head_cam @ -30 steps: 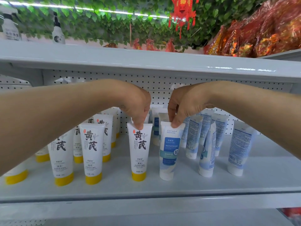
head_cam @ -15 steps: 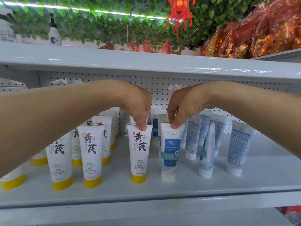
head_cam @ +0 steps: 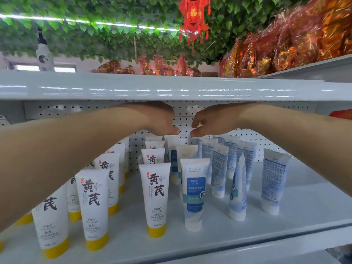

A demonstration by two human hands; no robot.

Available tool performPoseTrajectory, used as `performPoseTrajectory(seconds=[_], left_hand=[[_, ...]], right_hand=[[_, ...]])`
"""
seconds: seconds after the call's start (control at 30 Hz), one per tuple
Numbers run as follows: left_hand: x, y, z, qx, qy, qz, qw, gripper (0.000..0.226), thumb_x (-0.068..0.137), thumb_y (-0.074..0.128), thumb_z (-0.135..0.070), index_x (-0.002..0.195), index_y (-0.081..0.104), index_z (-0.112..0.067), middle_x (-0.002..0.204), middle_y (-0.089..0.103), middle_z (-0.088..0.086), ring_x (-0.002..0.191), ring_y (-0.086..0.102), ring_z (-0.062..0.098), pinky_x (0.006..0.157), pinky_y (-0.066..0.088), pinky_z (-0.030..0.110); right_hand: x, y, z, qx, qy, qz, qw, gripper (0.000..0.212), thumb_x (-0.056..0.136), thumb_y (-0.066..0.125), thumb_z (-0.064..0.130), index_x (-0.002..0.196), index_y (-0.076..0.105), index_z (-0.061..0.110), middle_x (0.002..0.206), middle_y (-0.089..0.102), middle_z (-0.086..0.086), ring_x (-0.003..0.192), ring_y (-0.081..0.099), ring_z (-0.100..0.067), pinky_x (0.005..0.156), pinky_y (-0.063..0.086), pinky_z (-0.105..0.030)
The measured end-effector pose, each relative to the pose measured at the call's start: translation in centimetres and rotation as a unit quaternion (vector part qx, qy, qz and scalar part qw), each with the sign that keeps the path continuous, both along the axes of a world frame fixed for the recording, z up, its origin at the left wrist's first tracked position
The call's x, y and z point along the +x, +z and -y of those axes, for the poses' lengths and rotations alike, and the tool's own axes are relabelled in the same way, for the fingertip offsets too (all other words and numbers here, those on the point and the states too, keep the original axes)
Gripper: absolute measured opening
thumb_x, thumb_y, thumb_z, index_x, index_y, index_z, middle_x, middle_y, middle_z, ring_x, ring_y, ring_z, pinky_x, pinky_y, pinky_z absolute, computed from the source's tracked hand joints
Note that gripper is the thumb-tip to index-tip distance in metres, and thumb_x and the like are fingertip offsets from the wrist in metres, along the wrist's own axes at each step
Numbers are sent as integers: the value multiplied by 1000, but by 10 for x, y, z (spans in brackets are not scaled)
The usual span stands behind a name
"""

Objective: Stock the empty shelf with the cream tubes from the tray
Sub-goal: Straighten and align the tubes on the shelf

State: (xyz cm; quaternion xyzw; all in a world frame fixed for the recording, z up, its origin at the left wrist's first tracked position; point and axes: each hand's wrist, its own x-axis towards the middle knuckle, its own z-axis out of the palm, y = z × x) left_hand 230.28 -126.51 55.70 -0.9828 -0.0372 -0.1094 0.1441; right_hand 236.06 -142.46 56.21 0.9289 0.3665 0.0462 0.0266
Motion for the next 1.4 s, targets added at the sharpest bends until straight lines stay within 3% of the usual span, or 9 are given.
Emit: performPoseTrajectory(seconds=[0.1, 0.2, 0.4, 0.53, 0.77, 0.87, 1.07, 1.27, 1.4], left_hand=[[27, 4, -4, -5, -3, -5, 1000, 46, 97, 43, -49, 74, 52, -10, 72, 43, 8, 60, 42, 13, 63, 32, 28], [57, 4, -6, -12, -3, -19, 1000, 49, 96, 42, -52, 91, 61, -7, 74, 47, 0, 66, 44, 13, 69, 36, 26], [96, 5, 7, -51, 43, -33, 997, 53, 93, 44, -56, 63, 42, -13, 67, 44, 1, 59, 44, 15, 73, 48, 33], [117, 8, 25, -93, 79, -38, 992, 49, 94, 45, -55, 67, 47, -14, 67, 47, 0, 60, 46, 14, 77, 51, 34], [147, 7, 47, -195, 125, 6, 973, 44, 89, 51, -56, 87, 61, -13, 68, 51, 0, 63, 51, 15, 62, 49, 29], [148, 5, 45, -178, 117, 29, 977, 53, 94, 45, -54, 105, 61, -5, 83, 59, 7, 75, 57, 21, 75, 55, 34], [174, 0, 47, -216, 130, -33, 967, 44, 96, 42, -53, 119, 56, -18, 105, 63, 3, 84, 55, 18, 72, 51, 28], [205, -6, 46, -246, 126, -105, 955, 49, 92, 39, -63, 122, 59, -31, 97, 60, 1, 79, 52, 15, 62, 47, 23], [217, -10, 49, -241, 123, -118, 955, 53, 91, 36, -66, 120, 61, -30, 98, 58, 2, 77, 50, 16, 64, 45, 24]], right_hand=[[25, 2, 0, 11, -21, 14, 1000, 62, 96, 42, 59, 134, 54, 11, 134, 57, -11, 119, 55, -32, 104, 44, -44], [54, 1, 5, 36, -42, -3, 998, 61, 95, 45, 59, 127, 58, 9, 131, 59, -18, 117, 57, -37, 101, 47, -49], [104, 5, 30, 29, -54, 10, 998, 58, 92, 46, 63, 124, 61, 16, 128, 59, -18, 86, 57, -18, 76, 51, -28], [130, 7, 42, -47, -32, 78, 995, 59, 97, 41, 58, 122, 63, 9, 122, 64, -12, 108, 61, -25, 95, 48, -35], [178, 3, 59, -23, 23, 33, 999, 56, 96, 42, 59, 128, 58, 16, 128, 58, -6, 110, 60, -24, 92, 55, -37], [195, -1, 63, -8, 38, -4, 999, 55, 98, 41, 55, 133, 54, 14, 112, 54, -1, 100, 59, -22, 86, 55, -31], [228, -11, 59, 25, 63, -68, 995, 55, 97, 43, 56, 139, 51, 22, 140, 46, 3, 118, 52, -18, 94, 53, -32], [249, -22, 57, 89, 13, -116, 989, 41, 92, 56, 48, 122, 63, 21, 118, 62, -5, 108, 60, -21, 91, 55, -35], [260, -26, 55, 124, -1, -142, 982, 22, 91, 58, 45, 91, 67, 25, 97, 63, 1, 93, 63, -16, 89, 55, -34]])
